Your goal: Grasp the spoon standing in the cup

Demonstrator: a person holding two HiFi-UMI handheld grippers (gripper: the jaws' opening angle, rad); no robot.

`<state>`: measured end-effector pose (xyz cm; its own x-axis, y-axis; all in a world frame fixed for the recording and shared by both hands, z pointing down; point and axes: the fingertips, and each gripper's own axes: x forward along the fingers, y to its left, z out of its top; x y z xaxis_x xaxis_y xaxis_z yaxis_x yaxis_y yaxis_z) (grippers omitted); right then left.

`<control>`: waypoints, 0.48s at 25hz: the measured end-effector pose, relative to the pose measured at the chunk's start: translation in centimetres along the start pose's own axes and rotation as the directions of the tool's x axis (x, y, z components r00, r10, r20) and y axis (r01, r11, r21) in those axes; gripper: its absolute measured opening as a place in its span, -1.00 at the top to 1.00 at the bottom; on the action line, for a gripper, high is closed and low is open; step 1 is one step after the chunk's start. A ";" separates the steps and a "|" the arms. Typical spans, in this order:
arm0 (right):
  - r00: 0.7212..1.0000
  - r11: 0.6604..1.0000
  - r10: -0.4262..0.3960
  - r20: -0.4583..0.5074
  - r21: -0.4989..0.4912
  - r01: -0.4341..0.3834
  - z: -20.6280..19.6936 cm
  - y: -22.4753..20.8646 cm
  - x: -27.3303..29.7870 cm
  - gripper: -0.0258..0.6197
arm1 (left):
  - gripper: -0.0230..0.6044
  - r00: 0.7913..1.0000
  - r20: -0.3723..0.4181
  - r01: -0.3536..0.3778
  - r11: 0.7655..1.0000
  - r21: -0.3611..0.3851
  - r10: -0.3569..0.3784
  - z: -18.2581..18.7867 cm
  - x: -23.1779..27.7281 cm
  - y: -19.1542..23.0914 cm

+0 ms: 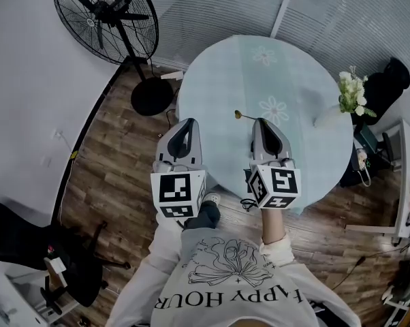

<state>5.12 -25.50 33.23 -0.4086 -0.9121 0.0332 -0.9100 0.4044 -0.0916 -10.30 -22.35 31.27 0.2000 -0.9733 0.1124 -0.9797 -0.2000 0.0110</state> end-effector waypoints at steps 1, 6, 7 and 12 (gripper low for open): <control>1.000 1.000 0.000 0.001 0.000 0.000 0.0 0.1 0.0 0.87 | 0.92 1.000 0.000 0.000 1.000 0.000 0.000 0.0 0.0 0.0; 1.000 1.000 0.003 0.004 -0.003 -0.003 0.1 0.4 -0.3 0.87 | 0.92 1.000 -0.002 0.001 1.000 0.000 -0.001 -0.1 -0.2 0.0; 1.000 1.000 0.002 0.005 -0.003 -0.002 0.2 0.4 -0.3 0.87 | 0.92 1.000 -0.003 0.001 1.000 -0.001 -0.001 -0.1 -0.3 -0.1; 1.000 1.000 -0.002 0.007 0.002 0.002 0.2 0.0 -0.6 0.87 | 0.92 1.000 -0.002 0.003 1.000 -0.005 -0.003 -0.1 -0.2 -0.5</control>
<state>5.37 -25.00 32.99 -0.4066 -0.9132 0.0264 -0.9105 0.4027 -0.0940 -9.88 -22.07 31.38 0.2026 -0.9726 0.1143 -0.9792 -0.2021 0.0158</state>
